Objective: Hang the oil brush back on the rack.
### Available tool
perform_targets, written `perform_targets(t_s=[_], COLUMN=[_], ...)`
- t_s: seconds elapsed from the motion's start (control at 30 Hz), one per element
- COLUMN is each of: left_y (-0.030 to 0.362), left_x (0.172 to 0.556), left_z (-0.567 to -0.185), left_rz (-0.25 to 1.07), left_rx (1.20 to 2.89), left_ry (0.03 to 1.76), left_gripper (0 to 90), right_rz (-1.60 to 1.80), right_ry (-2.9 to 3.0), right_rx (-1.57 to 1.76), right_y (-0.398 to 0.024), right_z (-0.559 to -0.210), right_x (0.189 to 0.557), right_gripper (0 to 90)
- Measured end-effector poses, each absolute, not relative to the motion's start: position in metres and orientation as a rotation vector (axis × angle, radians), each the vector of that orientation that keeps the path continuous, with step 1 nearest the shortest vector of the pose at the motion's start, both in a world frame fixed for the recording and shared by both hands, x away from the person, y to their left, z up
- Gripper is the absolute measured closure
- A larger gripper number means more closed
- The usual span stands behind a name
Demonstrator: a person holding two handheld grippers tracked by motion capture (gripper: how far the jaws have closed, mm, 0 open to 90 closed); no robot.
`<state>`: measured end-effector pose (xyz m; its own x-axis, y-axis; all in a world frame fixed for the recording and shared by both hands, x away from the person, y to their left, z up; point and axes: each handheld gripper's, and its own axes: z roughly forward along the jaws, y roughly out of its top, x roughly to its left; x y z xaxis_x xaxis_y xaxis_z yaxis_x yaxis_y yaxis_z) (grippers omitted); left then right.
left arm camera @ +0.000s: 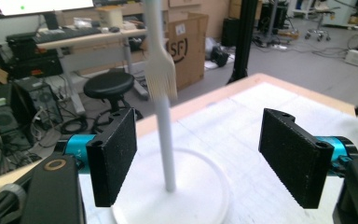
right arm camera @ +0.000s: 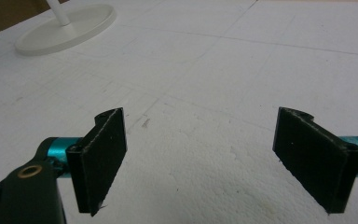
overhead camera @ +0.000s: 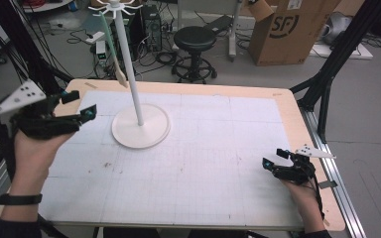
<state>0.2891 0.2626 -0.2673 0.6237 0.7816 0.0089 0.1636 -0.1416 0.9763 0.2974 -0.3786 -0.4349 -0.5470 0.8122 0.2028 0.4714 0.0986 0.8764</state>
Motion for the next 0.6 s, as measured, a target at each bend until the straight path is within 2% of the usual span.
perform_targets(t_s=[0.3, 0.6], left_y=[0.252, 0.244], left_x=[0.28, 0.277], left_z=[-0.327, -0.37], left_rz=[0.607, 0.576], left_rx=[1.666, 1.704], left_ry=[0.798, 0.807], left_gripper=[27.8, 26.3], right_rz=[1.417, 1.413], right_ry=[2.049, 2.043], right_rx=[1.262, 1.265], right_y=[-0.379, -0.381], right_z=[-0.434, -0.434], right_x=[0.294, 0.291], right_gripper=[16.7, 16.7])
